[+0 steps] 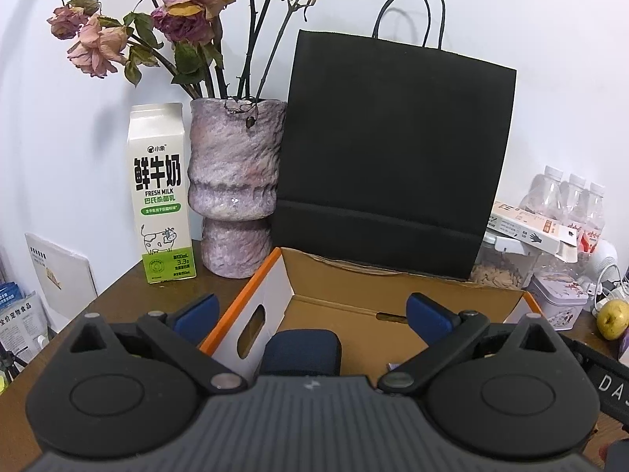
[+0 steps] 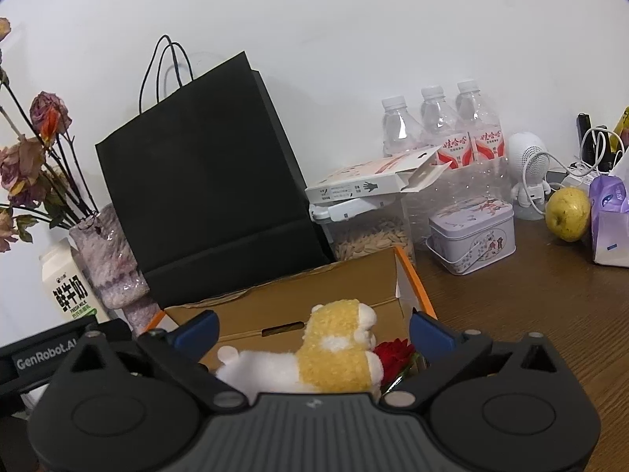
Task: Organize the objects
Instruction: 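Open the left gripper dropping the navy pouch while the right releases the sheep into the box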
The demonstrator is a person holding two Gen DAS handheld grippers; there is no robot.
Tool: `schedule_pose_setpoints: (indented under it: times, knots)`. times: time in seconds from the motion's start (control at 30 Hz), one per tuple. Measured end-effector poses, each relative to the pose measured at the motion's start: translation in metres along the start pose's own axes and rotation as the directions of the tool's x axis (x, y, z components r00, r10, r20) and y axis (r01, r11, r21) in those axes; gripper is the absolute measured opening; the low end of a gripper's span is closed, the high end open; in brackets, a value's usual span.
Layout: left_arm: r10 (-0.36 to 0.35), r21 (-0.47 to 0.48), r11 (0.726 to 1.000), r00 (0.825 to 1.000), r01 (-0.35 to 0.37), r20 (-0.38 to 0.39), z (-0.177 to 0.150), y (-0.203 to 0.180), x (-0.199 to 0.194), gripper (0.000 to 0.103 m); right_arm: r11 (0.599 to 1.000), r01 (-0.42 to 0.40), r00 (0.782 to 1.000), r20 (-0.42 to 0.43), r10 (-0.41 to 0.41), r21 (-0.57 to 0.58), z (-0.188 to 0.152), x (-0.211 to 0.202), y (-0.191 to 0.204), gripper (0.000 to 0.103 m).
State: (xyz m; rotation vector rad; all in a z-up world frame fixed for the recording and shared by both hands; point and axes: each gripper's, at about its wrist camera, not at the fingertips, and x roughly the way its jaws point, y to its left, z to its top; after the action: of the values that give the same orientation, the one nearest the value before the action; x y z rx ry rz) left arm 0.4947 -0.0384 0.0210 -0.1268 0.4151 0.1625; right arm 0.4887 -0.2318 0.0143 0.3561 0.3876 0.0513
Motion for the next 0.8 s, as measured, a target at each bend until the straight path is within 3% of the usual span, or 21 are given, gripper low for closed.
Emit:
schedule_pose_setpoints:
  times: [0.8]
  knots:
    - [-0.009, -0.028, 1.0, 1.0, 0.01, 0.014, -0.016, 0.028, -0.045, 0.103, 0.99, -0.038, 0.998, 0.04, 0.044, -0.139, -0.009, -0.059, 0.014, 0.103]
